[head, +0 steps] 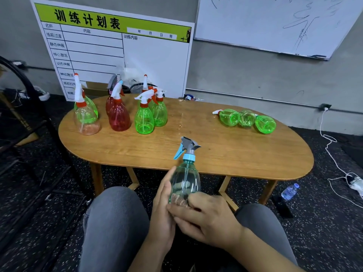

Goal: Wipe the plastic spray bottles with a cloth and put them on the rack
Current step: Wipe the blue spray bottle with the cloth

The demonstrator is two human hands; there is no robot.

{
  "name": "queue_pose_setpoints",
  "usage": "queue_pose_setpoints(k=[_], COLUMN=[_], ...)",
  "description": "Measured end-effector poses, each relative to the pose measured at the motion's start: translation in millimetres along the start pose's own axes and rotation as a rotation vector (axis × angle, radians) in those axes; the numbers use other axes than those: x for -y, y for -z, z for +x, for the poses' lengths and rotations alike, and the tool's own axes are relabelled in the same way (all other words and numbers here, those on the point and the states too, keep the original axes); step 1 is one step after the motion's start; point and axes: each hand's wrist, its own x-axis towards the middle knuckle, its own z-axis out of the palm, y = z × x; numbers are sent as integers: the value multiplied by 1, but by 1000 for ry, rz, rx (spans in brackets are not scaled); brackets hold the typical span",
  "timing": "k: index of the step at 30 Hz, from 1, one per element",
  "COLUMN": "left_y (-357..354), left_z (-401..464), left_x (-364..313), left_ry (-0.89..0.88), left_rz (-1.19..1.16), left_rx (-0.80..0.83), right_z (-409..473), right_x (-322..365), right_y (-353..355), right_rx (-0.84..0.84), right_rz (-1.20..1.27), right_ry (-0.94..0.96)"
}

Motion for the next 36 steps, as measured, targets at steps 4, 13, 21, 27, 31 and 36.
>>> queue_pose_setpoints(k=[4, 13, 21, 27, 31, 36], left_y=[-5, -7, -3, -8, -10, -8], left_z=[0, 3, 1, 2, 1, -1], left_x=[-1, 2, 0, -1, 2, 6], left_ry=[-4, -6, 34, 22, 24, 17], left_rz=[11, 59, -29, 46, 120, 158], left_rx=[-13, -45, -23, -30, -20, 30], right_z=[16, 28, -8, 13, 21, 19], right_x=[-21, -35, -2, -33, -52, -54], right_y=[5, -8, -5, 0, -4, -5], right_rx=[-9, -150, 2, -76, -177, -149], right_rz=[-4, 90, -12, 58, 217, 266], right_ry=[-73, -513, -3, -239, -570, -627])
